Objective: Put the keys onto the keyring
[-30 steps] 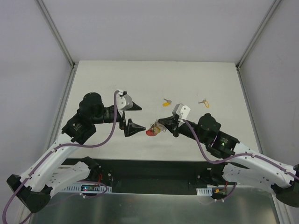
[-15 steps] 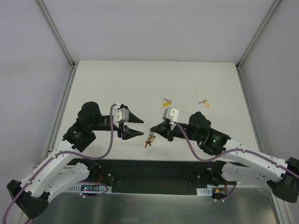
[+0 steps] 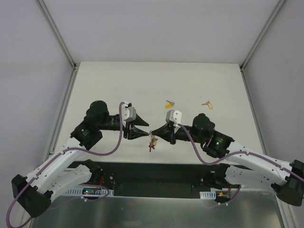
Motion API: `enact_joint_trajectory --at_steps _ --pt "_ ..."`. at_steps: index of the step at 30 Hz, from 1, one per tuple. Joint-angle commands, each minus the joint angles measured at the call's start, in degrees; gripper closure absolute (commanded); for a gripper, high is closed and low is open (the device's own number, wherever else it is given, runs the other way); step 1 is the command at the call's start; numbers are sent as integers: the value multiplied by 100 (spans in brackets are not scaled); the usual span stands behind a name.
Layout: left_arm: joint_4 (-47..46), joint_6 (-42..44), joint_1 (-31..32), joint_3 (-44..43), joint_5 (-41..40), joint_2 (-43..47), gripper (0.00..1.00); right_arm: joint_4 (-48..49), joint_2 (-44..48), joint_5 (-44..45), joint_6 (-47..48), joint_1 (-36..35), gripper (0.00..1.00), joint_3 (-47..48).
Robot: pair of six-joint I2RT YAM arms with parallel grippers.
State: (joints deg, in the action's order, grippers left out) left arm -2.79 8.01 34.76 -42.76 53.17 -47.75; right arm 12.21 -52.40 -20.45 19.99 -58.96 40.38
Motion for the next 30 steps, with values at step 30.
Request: enact_joint_trajectory --at_steps 30 --pt "-389 -54 215 31 537 -385 90 1047 46 -56 -329 16 99 -4"
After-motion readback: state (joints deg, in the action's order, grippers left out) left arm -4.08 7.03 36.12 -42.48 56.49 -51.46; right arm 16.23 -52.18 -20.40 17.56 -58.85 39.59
